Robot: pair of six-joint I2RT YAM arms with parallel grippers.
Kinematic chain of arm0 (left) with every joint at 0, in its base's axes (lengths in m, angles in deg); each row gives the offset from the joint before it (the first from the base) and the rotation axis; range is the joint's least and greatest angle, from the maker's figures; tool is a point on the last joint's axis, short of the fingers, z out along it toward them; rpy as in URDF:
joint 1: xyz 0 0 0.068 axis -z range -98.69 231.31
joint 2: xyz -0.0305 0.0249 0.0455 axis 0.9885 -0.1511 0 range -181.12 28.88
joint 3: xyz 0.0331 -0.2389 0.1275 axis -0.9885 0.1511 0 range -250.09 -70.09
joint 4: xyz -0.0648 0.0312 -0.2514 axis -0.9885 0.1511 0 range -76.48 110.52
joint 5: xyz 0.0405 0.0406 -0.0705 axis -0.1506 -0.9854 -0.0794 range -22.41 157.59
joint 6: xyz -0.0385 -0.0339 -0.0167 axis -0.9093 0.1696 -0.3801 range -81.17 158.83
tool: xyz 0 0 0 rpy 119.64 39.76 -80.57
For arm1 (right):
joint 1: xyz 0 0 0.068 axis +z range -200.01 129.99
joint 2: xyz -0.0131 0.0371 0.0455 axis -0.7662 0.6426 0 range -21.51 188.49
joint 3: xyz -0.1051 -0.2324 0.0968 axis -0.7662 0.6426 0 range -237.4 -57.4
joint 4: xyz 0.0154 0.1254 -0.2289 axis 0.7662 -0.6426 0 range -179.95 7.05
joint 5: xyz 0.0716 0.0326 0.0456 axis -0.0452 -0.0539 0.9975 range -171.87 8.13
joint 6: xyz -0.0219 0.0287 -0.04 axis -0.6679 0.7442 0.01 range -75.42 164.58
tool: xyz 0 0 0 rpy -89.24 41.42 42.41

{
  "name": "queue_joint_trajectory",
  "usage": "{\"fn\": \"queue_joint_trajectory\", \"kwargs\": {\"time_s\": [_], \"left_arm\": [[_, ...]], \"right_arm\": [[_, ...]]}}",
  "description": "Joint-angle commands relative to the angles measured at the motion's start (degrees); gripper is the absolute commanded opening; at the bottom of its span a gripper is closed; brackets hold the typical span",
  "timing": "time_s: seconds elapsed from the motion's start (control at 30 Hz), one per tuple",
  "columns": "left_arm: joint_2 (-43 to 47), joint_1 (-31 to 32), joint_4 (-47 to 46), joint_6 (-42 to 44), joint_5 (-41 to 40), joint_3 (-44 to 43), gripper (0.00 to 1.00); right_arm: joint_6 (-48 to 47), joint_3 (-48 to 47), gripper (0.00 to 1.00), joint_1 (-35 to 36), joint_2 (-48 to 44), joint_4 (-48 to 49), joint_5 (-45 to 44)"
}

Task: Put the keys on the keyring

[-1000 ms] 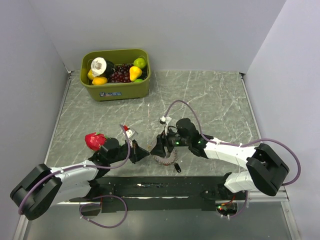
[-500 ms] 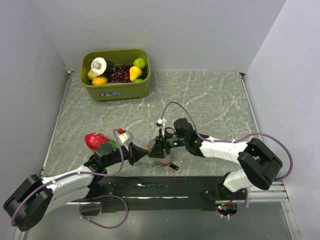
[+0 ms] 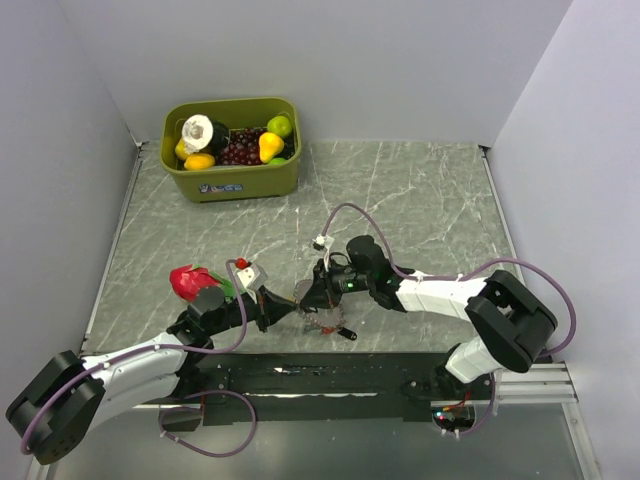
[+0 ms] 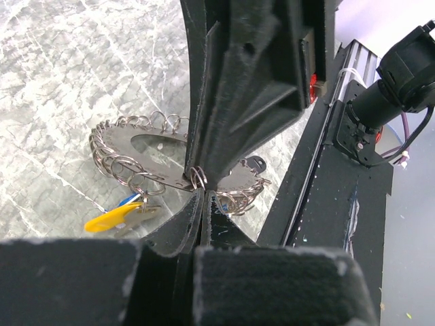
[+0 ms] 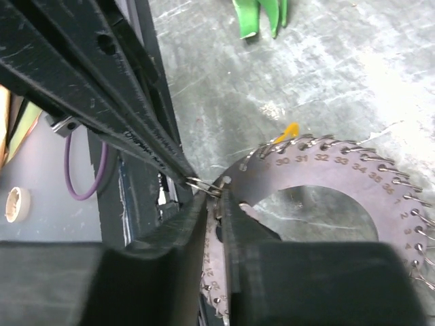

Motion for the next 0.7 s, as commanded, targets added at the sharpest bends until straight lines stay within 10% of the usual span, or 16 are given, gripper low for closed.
{"fn": "queue_joint_trajectory", "kwargs": {"time_s": [0.0, 0.3, 0.67], "left_arm": [[0.8, 0.2, -4.3, 1.1, 0.6, -0.4, 0.01], [1.4, 0.2, -3.2, 1.5, -0.3, -0.5, 0.02], [-2.1, 0.2, -3.2, 1.7, -0.3, -2.4, 0.35]], "right_arm": [[2.7, -2.7, 0.06, 0.4, 1.1, 3.6, 0.9], [4.9, -0.6, 0.0, 0.4, -0.7, 6.2, -1.0], [5.7, 0.7, 0.0, 0.4, -1.8, 8.0, -0.2]]}}
